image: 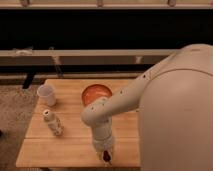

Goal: Drag the pepper across the table

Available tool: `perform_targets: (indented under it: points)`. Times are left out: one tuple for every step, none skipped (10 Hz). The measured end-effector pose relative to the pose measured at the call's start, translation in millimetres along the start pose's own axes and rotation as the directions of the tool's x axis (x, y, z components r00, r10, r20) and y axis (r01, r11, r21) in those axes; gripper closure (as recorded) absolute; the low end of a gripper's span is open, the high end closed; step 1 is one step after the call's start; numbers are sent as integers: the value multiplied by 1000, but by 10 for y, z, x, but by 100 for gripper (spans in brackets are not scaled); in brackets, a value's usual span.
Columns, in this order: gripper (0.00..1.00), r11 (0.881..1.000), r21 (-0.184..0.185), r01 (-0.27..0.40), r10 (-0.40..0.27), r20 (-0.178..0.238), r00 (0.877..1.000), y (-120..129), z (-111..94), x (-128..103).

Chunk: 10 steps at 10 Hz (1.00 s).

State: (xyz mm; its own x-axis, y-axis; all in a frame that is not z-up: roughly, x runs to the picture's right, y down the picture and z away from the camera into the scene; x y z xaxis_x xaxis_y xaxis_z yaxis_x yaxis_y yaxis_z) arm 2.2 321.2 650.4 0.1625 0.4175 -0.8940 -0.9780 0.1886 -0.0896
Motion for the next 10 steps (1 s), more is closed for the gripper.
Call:
perform_targets:
  points:
    - [20, 1000, -1, 17, -17, 2, 1000, 31, -8, 34]
    - [20, 1000, -1, 27, -27, 2, 1000, 46, -10, 55]
    - [20, 999, -4, 36, -36, 7, 999, 60, -26, 72]
    - [20, 999, -14, 41, -40, 20, 999, 71, -68, 74]
    - [20, 999, -26, 38, -37, 33, 999, 68, -120, 58]
    - [20, 999, -47, 24, -21, 53, 998, 14, -214, -2]
    - [20, 998, -68, 8, -2, 76, 997, -70, -343, -86]
    - [20, 996, -91, -9, 18, 99, 995, -185, -522, -176]
    - [20, 994, -107, -19, 31, 115, 993, -267, -681, -232]
    - [20, 992, -120, -27, 43, 127, 991, -350, -818, -267]
